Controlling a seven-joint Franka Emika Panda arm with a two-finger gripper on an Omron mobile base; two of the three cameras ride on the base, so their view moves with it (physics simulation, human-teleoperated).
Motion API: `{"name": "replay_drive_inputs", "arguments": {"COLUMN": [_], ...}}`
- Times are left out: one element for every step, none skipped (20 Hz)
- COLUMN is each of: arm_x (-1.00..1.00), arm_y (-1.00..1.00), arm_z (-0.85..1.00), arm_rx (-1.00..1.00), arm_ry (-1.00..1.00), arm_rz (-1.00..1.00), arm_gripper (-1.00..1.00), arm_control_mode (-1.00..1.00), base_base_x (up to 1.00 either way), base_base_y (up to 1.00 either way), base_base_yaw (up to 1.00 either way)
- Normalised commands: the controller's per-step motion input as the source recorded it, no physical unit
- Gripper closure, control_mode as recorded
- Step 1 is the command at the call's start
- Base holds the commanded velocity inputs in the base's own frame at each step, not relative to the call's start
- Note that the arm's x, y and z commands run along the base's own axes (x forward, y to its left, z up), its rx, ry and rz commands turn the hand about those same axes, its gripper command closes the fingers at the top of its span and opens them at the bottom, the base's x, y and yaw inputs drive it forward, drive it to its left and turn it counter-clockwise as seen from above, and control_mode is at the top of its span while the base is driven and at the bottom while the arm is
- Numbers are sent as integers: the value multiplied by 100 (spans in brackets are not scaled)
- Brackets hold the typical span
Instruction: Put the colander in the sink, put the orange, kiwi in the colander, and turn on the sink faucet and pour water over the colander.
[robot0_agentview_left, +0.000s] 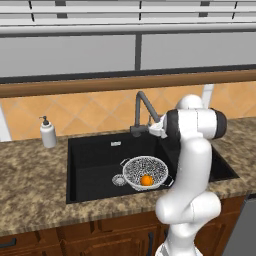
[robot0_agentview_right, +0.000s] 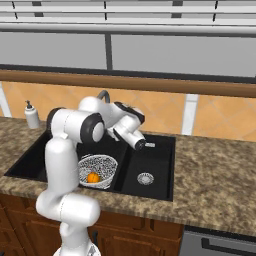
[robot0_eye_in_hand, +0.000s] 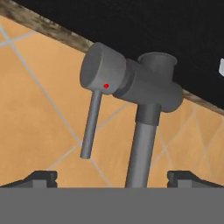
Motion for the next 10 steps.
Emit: {"name": "replay_drive_inputs", "arguments": {"arm_x": [40,41,41,41,43,41,40,39,39,36], "arm_y": [0,0,0,0,0,0,0,0,0,0], "arm_z": [-6,-4,-9,-10,-12,-14,-16,-21,-24,-26], "arm_rx": [0,0,0,0,0,0,0,0,0,0], "arm_ry": [0,1,1,2,3,2,2,2,4,2], "arm_rz": [-1,-1,-1,-1,-1,-1,-1,-1,-1,-1], "arm_gripper": [-100,-100,-100,-100,-100,-100,-100,-100,-100,-100], "arm_control_mode": [-100,-100,-100,-100,-100,-100,-100,-100,-100,-100], "base_base_x": [0,0,0,0,0,0,0,0,0,0], "base_base_y": [0,0,0,0,0,0,0,0,0,0], "base_base_yaw": [0,0,0,0,0,0,0,0,0,0]}}
